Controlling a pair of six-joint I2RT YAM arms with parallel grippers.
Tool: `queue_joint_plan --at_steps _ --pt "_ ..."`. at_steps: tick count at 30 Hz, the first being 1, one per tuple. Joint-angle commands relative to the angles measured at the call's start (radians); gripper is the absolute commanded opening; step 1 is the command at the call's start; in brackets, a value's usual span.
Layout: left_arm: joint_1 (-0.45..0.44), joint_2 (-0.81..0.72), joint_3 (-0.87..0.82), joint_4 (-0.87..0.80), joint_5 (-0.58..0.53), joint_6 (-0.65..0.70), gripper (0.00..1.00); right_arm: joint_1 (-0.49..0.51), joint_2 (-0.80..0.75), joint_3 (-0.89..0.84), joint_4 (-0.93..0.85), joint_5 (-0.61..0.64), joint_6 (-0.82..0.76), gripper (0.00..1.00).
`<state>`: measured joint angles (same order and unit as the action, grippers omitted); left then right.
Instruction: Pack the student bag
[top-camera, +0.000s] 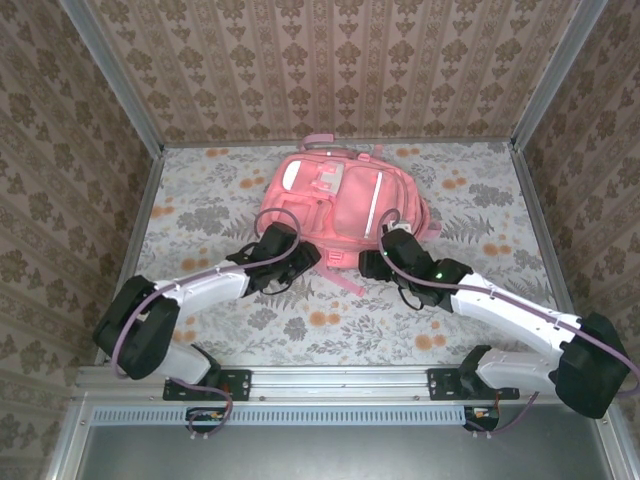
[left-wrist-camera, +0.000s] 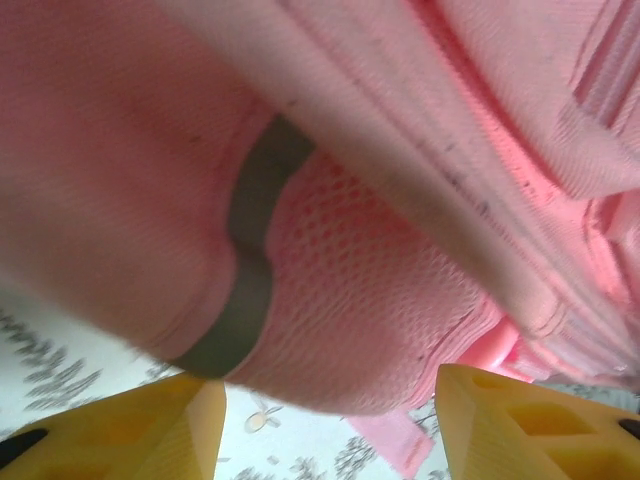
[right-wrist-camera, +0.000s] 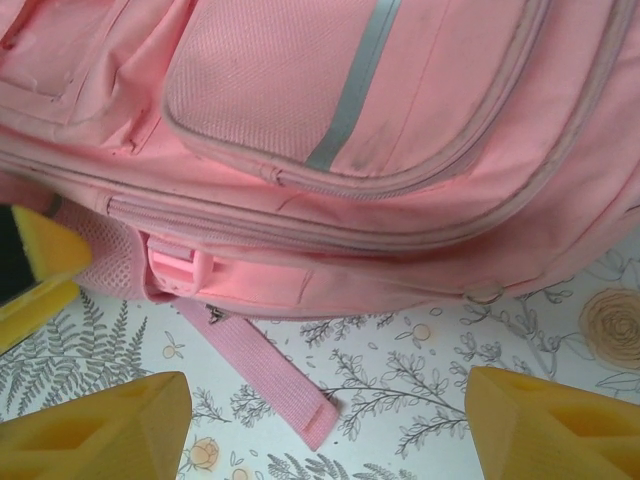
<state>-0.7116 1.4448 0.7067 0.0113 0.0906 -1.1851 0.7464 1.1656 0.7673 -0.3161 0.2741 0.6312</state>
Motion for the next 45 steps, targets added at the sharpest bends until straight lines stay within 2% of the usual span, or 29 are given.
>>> queue_joint_plan --at_steps 1,6,10,11,13,14,25,30,36,45 --pt "0.007 0.048 -0.006 0.119 0.025 -0.031 0.58 0.021 0.018 0.013 0.013 0.048 0.027 0.73" --pt "0.007 0.099 0.008 0.129 0.004 -0.025 0.49 0.061 0.062 0.026 0.027 0.052 0.025 0.73" --pt "0.008 0.106 0.009 0.135 -0.018 -0.023 0.27 0.092 0.098 0.029 0.043 0.061 0.027 0.71" --pt "0.008 0.103 0.014 0.128 -0.021 -0.023 0.16 0.101 0.108 0.030 0.048 0.064 0.025 0.69" --pt "0.006 0.086 0.028 0.104 -0.027 -0.025 0.01 0.114 0.124 0.032 0.053 0.067 0.028 0.68" --pt "0.005 0.071 0.037 0.084 -0.033 -0.029 0.00 0.121 0.132 0.032 0.058 0.069 0.030 0.68" --pt "-0.023 -0.003 0.222 -0.107 -0.094 -0.038 0.00 0.154 0.206 0.055 0.117 0.081 0.036 0.55" --pt "-0.031 -0.001 0.269 -0.138 -0.100 -0.038 0.00 0.154 0.246 0.052 0.176 0.084 0.030 0.45" --pt "-0.034 0.011 0.279 -0.159 -0.091 -0.059 0.00 0.150 0.328 0.063 0.257 0.078 0.028 0.41" --pt "-0.036 -0.001 0.272 -0.168 -0.098 -0.074 0.00 0.122 0.431 0.101 0.343 0.066 0.001 0.40"
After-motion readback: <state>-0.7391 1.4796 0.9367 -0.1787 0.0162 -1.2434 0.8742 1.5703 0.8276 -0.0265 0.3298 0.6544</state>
